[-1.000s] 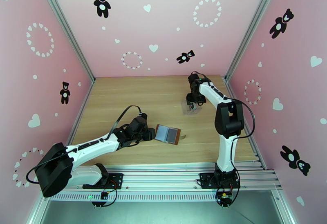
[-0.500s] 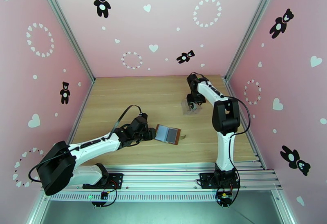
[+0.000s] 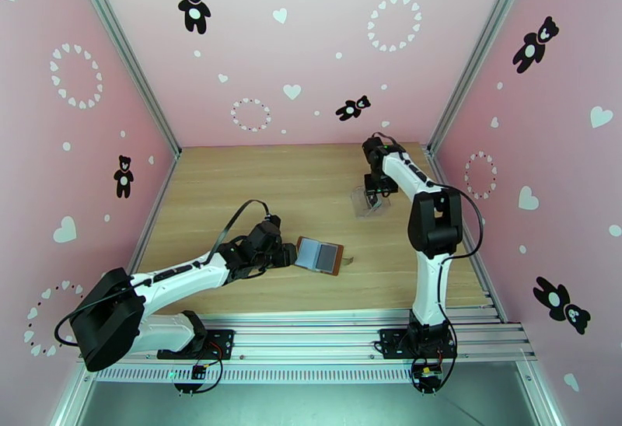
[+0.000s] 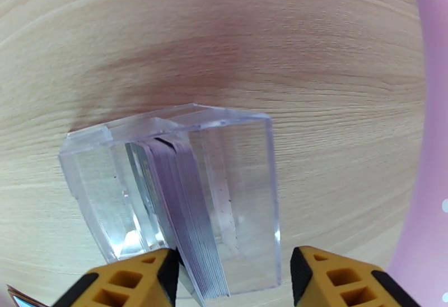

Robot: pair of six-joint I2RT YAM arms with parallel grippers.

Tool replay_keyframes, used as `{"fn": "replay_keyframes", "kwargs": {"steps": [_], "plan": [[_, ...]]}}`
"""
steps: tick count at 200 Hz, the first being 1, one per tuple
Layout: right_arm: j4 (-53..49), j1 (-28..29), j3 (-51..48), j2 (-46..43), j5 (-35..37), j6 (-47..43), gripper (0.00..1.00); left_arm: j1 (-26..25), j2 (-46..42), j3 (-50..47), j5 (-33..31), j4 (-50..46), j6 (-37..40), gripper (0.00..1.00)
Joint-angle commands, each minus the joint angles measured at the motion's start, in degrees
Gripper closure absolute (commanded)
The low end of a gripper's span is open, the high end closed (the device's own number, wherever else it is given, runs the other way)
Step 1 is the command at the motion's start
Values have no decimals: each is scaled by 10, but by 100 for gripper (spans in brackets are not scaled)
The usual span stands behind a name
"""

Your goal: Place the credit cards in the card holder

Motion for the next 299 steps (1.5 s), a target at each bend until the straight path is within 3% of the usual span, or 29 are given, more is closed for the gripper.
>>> {"fn": "replay_keyframes", "kwargs": {"steps": [1,38,66,76,95,111,228,299], "plan": [[-13,-1,-3,-30,10,3,51,3,3,-8,0,7,-4,47],[-10,-1,-6,-24,-32,-1,76,4,5,-8,-2,5,-4,47],[-7,-1,-8,-25,-37,-1,86,3,8,-10,-2,5,-5,47],[-2,-1,-11,-29,-41,0,81,3,8,-9,-2,5,-5,47],[2,-2,-13,-27,-61,-4,46,3,6,-9,-1,6,-5,47],[-7,-4,-4,-9,-75,-7,37,4,5,-9,-1,7,-6,47],[-16,-12,7,48,-60,-7,38,3,10,-9,3,8,-7,47],[-23,-17,25,53,-10,3,43,4,12,-7,3,6,-7,47]]}}
